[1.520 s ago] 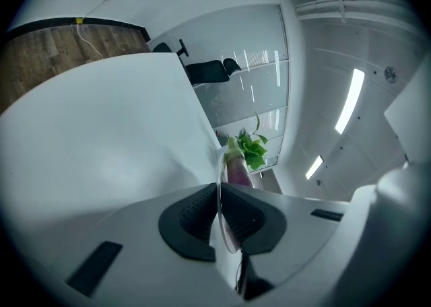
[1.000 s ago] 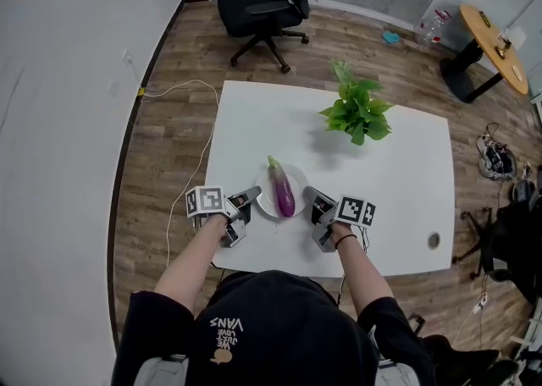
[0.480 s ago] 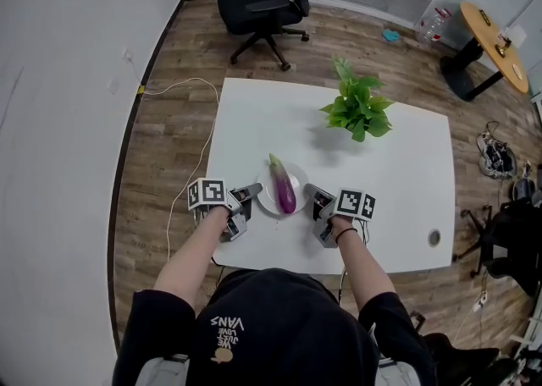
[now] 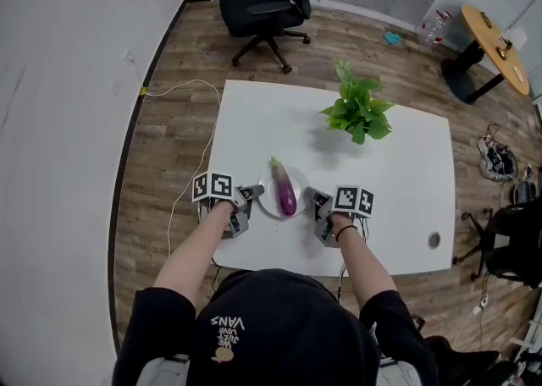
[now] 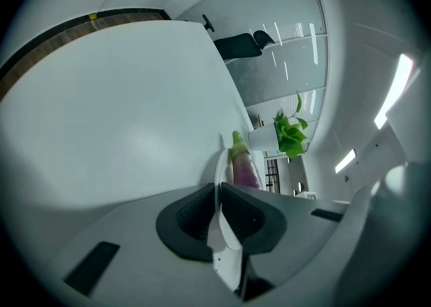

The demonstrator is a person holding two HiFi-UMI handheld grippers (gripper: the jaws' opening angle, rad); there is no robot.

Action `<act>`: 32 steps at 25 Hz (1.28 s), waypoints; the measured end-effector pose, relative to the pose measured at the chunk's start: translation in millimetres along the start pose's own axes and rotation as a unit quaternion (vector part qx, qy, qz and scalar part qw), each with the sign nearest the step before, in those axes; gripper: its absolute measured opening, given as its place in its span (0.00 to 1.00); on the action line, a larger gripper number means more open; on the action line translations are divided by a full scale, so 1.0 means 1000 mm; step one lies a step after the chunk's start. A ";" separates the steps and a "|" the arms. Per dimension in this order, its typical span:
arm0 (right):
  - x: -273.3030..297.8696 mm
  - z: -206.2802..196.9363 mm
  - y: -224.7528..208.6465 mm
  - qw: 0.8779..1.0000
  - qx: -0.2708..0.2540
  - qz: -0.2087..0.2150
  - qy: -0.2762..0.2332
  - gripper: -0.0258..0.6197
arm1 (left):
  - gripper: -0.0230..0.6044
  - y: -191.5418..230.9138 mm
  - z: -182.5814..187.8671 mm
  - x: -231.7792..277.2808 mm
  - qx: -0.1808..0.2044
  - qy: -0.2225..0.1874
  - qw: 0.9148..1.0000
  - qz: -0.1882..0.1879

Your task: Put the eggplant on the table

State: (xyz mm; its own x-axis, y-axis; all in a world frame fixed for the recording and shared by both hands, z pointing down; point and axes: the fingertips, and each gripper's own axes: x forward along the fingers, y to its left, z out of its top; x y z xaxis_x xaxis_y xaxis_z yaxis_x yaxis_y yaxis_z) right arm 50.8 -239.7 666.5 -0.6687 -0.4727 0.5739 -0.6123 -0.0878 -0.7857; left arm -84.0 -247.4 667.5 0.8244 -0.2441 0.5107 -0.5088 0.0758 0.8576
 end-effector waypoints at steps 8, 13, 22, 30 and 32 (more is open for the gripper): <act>0.002 0.001 -0.001 1.000 -0.015 -0.019 0.014 0.09 | 0.08 0.001 0.002 0.001 -0.008 0.001 1.000 0.006; 0.003 0.001 -0.002 0.999 -0.019 -0.022 0.014 0.09 | 0.08 0.001 0.002 0.002 -0.002 0.000 1.000 0.014; 0.003 0.001 0.002 1.000 -0.015 -0.017 0.012 0.11 | 0.19 -0.005 0.005 -0.001 0.005 -0.011 1.000 0.013; -0.003 0.007 0.000 0.999 -0.032 -0.026 0.007 0.18 | 0.21 -0.002 0.006 -0.008 0.008 -0.020 1.000 0.019; -0.004 0.005 0.000 0.999 -0.033 -0.026 0.008 0.18 | 0.21 -0.002 0.005 -0.009 0.008 -0.022 1.000 0.019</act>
State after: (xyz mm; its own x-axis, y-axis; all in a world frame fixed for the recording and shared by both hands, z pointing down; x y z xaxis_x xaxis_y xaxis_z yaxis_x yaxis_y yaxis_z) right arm 55.3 -242.4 662.7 -0.6409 -0.4552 0.6181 -0.6728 -0.0545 -0.7378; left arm -91.9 -250.5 661.3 0.7927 -0.2831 0.5399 -0.5444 0.0696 0.8359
